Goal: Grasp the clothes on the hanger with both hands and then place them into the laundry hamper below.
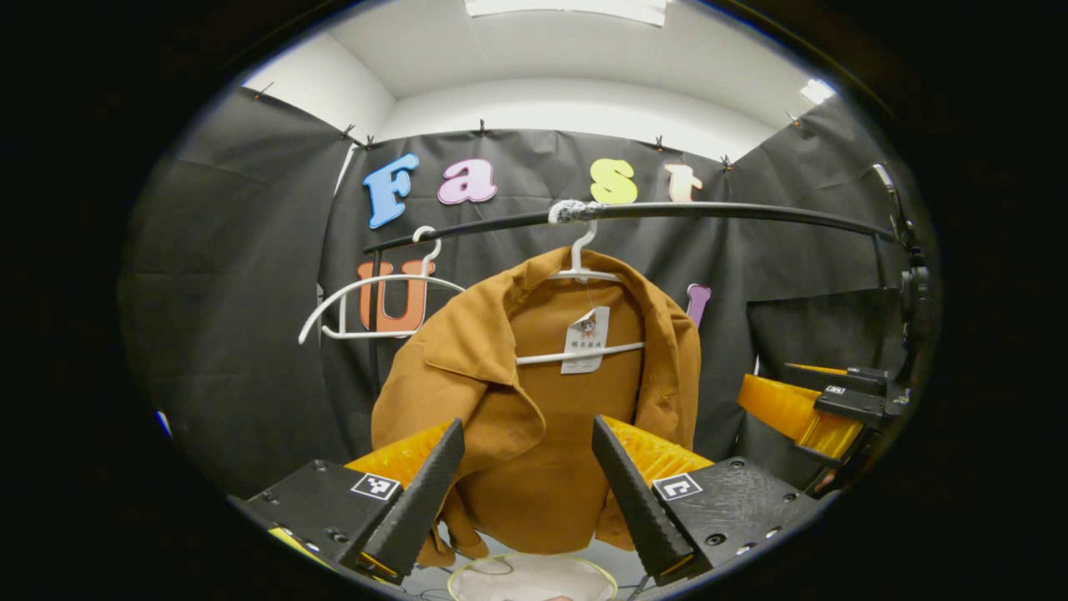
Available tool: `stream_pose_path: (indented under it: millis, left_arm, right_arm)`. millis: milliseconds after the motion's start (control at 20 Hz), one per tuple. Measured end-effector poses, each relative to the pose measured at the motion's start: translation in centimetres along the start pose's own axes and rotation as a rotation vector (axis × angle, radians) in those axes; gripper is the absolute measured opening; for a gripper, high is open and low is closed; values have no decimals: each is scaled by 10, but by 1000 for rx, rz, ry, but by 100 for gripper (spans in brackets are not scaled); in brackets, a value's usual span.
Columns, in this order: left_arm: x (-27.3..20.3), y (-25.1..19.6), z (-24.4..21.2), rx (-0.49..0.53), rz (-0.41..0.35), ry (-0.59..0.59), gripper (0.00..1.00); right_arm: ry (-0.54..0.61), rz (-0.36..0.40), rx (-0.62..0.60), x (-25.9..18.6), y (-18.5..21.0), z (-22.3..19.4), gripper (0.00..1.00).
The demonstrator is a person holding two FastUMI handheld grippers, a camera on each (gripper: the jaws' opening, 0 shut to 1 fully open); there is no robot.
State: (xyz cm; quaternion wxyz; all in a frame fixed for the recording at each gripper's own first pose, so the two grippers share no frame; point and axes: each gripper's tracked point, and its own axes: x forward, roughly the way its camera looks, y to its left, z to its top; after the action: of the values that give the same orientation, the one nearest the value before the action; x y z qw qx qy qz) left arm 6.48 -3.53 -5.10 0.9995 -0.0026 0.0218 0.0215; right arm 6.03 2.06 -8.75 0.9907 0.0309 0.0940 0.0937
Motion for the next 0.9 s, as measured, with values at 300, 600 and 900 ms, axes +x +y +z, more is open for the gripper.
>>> stream_pose_path:
  millis: [300,600,900]
  left_arm:
    - [48,6,-17,-2,53,22,98]
    - [88,24,-33,-12,125,49,100]
    - [117,39,-33,-56,167,50,93]
  right_arm:
    - [82,54,77,51,0,-23,99]
    - [122,95,137,105,4,-36,91]
    - [150,84,204,156,5,-46,87]
